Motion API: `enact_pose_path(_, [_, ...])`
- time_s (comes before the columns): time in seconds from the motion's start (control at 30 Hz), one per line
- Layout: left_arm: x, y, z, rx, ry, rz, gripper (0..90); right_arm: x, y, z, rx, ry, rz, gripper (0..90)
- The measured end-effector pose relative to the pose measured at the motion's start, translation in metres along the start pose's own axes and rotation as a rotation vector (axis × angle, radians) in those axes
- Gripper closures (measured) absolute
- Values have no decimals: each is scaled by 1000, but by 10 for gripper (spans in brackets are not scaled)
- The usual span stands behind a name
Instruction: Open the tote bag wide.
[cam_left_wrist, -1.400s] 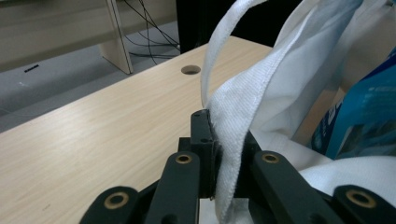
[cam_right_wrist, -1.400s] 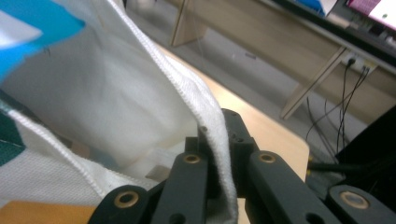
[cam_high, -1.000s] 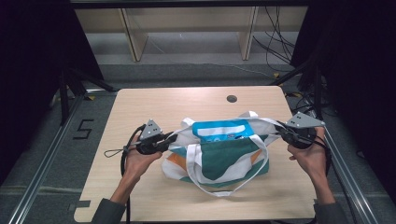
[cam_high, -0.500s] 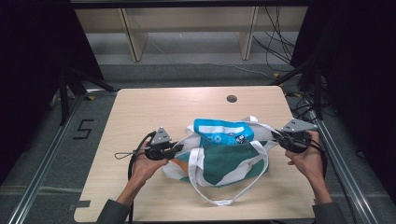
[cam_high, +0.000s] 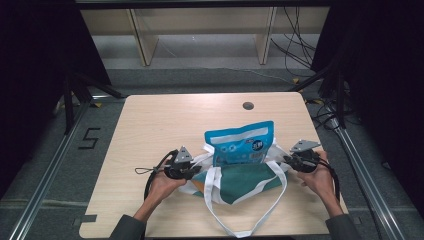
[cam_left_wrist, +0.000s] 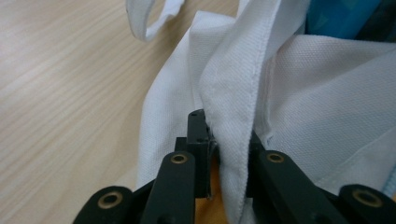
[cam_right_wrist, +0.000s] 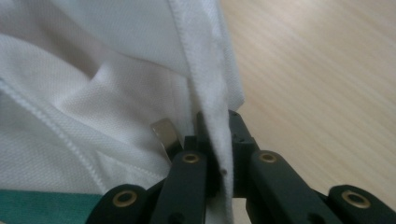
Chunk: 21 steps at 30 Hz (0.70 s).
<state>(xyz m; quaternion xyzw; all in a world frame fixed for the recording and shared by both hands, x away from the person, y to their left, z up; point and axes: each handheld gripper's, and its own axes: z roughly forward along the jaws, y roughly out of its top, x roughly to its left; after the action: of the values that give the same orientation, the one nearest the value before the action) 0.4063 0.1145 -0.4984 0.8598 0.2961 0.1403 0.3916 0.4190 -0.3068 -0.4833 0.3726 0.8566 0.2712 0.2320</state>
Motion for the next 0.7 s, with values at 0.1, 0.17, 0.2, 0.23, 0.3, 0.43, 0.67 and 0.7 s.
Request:
enact_pose_path(0.1, [2,-2,4,8,-5,-6,809,0,-2,7,8,7,-9,875])
enact_pose_path(0.17, [2,-5,9,11,11,-19,805,-2,-4,10,3,13,12,876])
enact_pose_path(0.2, [2,-5,9,11,11,-19,804,-2,-4,10,3,13,12,876])
enact_pose_path(0.23, [3,-5,10,26,19,11,805,-1,-4,14,11,5,4,876])
enact_pose_path(0.3, [2,-5,13,29,33,4,805,0,-4,17,16,1,-2,877])
enact_pose_path(0.43, [2,-5,13,28,25,-6,805,-1,-3,21,10,3,-3,877])
enact_pose_path(0.67, [5,-5,16,13,49,4,806,-1,-3,21,3,0,14,877])
enact_pose_path(0.7, [7,-5,16,17,50,3,806,-2,-1,24,-4,-10,15,877])
